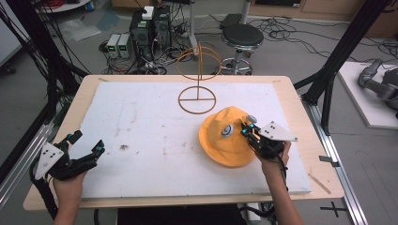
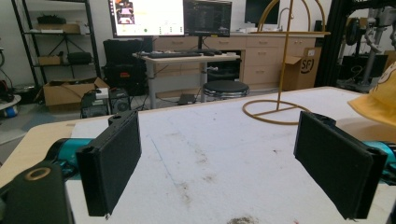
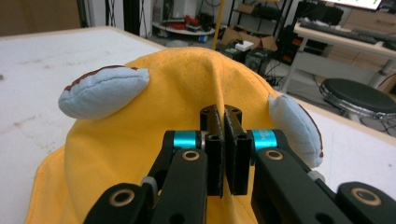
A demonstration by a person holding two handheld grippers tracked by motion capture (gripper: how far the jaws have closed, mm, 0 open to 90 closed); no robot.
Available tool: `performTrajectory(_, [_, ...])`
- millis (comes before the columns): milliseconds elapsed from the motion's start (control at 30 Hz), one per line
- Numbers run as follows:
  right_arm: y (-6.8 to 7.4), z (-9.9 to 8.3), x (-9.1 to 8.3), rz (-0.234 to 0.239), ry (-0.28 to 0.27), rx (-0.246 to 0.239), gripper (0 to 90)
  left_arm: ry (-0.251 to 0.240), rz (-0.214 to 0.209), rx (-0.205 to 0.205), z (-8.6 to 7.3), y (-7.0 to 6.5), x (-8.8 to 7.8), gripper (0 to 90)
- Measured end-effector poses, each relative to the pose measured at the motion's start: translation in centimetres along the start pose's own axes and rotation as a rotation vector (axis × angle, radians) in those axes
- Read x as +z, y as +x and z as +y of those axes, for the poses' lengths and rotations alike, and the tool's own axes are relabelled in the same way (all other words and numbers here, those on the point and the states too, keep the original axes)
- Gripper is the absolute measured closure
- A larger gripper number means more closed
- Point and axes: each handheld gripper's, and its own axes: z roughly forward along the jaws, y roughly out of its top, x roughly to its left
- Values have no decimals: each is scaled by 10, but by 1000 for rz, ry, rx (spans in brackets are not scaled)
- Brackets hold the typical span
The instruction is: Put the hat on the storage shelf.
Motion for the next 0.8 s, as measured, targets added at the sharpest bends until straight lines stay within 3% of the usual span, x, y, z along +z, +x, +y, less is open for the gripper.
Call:
performTrajectory(167, [-2, 6, -4, -8, -32, 2, 888, -1, 2, -1, 0, 0, 0, 153])
performTrajectory(367, [-9, 18, -16, -12, -101, 53, 889, -2, 3, -3, 0, 0, -1, 153])
performTrajectory(533, [-18, 37, -27, -26, -186, 89, 889, -3, 1, -7, 0, -1, 0, 153])
performTrajectory(800, [-27, 70, -31, -58, -254, 86, 889, -4, -4, -4, 1, -2, 1, 153])
